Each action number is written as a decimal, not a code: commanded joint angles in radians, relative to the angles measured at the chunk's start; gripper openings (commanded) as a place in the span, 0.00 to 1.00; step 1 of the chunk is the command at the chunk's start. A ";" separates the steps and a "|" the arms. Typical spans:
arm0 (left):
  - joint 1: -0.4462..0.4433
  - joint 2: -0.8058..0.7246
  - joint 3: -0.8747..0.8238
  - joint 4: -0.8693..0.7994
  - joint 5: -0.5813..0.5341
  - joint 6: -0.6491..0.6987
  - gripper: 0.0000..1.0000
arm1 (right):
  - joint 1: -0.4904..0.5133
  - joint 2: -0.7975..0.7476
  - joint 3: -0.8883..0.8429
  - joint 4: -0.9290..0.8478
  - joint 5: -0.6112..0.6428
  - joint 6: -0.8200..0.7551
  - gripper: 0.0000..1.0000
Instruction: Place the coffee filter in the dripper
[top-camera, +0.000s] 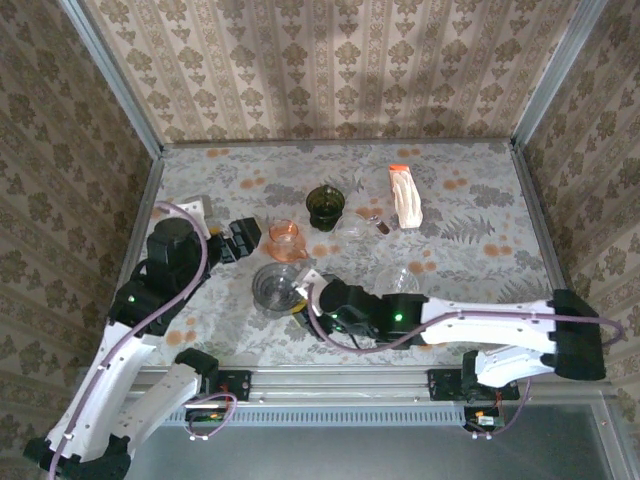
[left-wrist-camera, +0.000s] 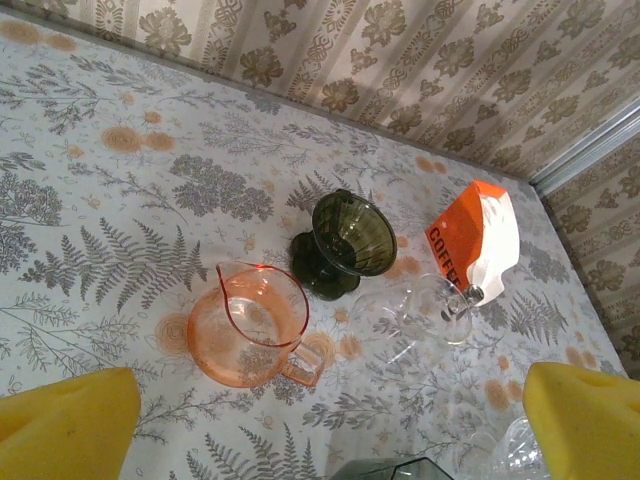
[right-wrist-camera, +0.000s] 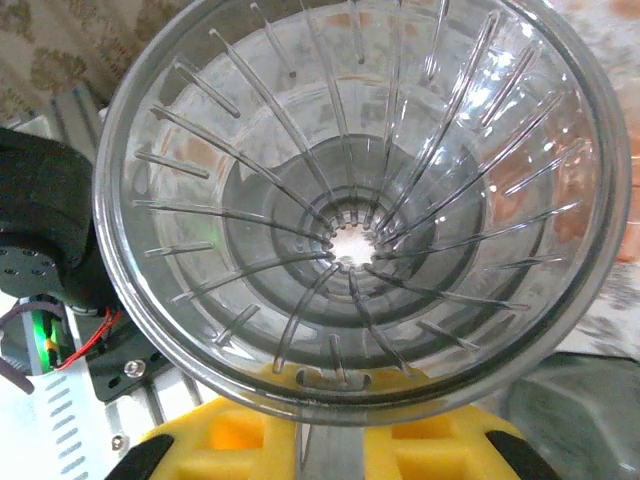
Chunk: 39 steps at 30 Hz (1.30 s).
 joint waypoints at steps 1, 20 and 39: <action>0.034 -0.006 0.011 0.034 0.017 0.010 1.00 | -0.044 -0.106 -0.019 -0.171 0.100 0.018 0.16; 0.042 0.037 -0.154 0.150 0.142 -0.056 1.00 | -0.192 -0.099 0.033 -0.366 -0.028 0.054 0.13; 0.043 0.052 -0.173 0.168 0.154 -0.068 1.00 | -0.166 -0.064 -0.003 -0.315 -0.004 0.047 0.13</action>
